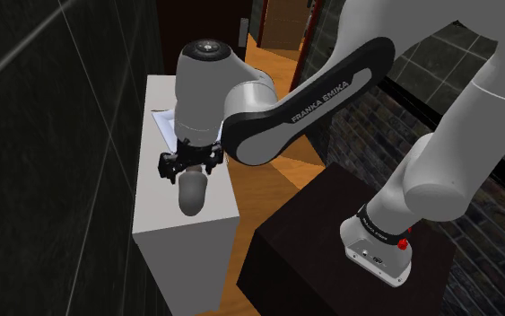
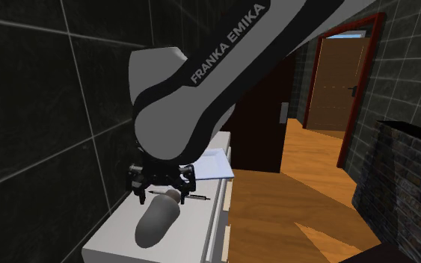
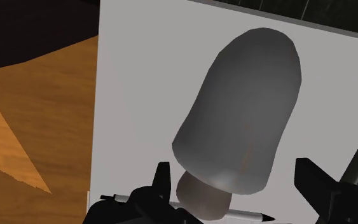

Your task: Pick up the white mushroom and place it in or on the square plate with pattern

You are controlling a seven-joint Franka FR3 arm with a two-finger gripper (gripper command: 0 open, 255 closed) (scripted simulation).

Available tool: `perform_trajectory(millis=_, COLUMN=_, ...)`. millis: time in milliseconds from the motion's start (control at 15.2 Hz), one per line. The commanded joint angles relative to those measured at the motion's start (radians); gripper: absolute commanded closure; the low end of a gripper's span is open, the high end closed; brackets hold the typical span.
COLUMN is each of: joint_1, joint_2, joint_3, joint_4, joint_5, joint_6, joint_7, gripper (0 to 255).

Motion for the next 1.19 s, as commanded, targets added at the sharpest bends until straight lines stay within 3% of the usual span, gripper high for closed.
perform_trajectory(millis=0, joint_1=0.001, joint_2=0.02, joint_3=-0.004, joint_4=-0.004, joint_5=-0.021, joint_6=0.02, joint_7=0.015, gripper=0)
perform_trajectory(millis=462, joint_1=0.001, joint_2=0.02, joint_3=-0.004, joint_4=-0.004, joint_5=-0.021, joint_6=0.02, joint_7=0.015, gripper=0)
perform_trajectory(millis=528, joint_1=0.001, joint_2=0.02, joint_3=-0.004, joint_4=-0.004, joint_5=-0.021, joint_6=0.02, joint_7=0.015, gripper=255)
perform_trajectory(millis=1122, joint_1=0.001, joint_2=0.02, joint_3=-0.004, joint_4=-0.004, joint_5=-0.021, joint_6=0.02, joint_7=0.015, gripper=255)
